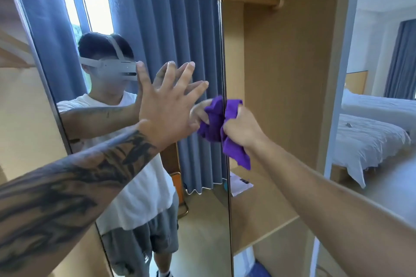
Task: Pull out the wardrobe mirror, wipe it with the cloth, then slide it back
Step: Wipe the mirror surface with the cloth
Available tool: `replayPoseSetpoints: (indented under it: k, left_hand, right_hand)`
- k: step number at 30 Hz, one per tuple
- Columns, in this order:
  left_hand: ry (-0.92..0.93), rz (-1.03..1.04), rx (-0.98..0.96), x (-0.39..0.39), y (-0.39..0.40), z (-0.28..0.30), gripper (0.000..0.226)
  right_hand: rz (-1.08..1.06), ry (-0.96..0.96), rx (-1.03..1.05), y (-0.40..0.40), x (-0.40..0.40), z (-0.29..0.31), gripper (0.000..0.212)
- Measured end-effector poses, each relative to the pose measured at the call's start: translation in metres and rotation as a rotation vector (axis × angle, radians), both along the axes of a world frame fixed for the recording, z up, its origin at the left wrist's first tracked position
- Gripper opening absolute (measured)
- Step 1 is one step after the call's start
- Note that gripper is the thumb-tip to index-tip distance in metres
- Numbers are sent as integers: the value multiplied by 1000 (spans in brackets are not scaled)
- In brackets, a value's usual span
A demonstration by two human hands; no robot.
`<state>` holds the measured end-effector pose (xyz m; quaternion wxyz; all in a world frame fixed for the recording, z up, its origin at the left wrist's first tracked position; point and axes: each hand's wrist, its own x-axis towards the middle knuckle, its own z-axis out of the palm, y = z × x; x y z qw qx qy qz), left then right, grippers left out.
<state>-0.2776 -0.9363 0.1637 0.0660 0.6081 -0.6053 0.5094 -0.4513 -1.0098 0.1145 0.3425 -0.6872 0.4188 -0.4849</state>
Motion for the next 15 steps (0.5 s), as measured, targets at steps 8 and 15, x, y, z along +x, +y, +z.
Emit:
replayPoseSetpoints:
  k: [8, 15]
  left_hand:
    - [-82, 66, 11, 13, -9, -5, 99]
    - [-75, 49, 8, 13, -10, -7, 99]
  right_hand:
    - [-104, -61, -142, -7, 7, 115, 42]
    - [-92, -75, -137, -1, 10, 41, 44]
